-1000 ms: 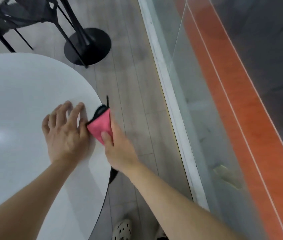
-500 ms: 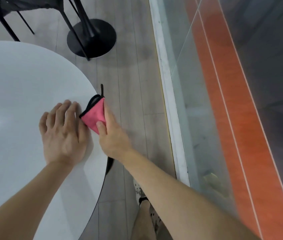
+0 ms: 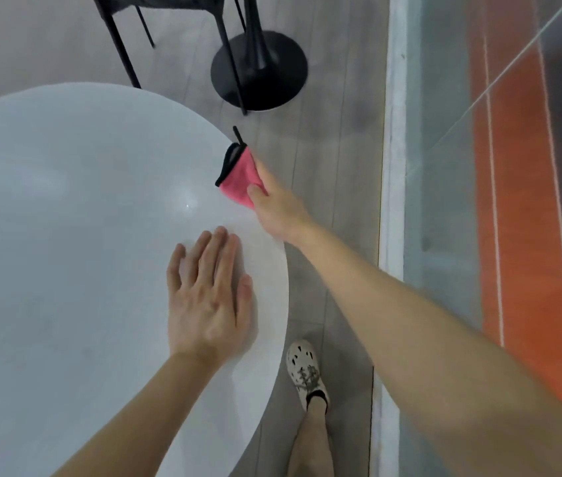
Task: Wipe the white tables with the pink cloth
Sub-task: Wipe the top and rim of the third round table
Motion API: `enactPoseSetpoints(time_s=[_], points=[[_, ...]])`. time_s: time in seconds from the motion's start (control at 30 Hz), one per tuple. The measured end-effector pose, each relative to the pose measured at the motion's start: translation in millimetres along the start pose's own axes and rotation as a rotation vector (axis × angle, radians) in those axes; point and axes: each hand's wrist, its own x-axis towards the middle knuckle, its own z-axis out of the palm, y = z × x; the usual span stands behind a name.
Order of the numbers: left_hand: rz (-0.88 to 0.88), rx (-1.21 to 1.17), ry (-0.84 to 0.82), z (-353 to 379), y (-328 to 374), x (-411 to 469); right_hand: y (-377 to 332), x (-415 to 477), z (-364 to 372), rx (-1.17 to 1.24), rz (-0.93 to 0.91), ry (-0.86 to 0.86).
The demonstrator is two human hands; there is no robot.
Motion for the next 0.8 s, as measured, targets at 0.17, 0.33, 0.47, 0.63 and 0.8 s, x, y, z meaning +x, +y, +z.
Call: enactPoseSetpoints(time_s=[0.17,0.33,0.47,0.63,0.8], points=[[-0.008,-0.047,0.016,0,5,1,33,-85,23,0.022,0.069,0.126],[-0.018,-0.079,-0.004,-4,7,3,8,-39,5,-0.038,0.093,0.037],[-0.027,-0.087,-0.020,-11,2,9,-41,73,-15,-0.199,0.008,-0.150],[-0.223,-0.199,0.143,-19,-10,79,-42,78,-19,-0.252,-0.049,-0.223],[-0.543,-0.118,0.244,-3,-61,171,-3,-9,-36,-0.124,-0.047,-0.269]])
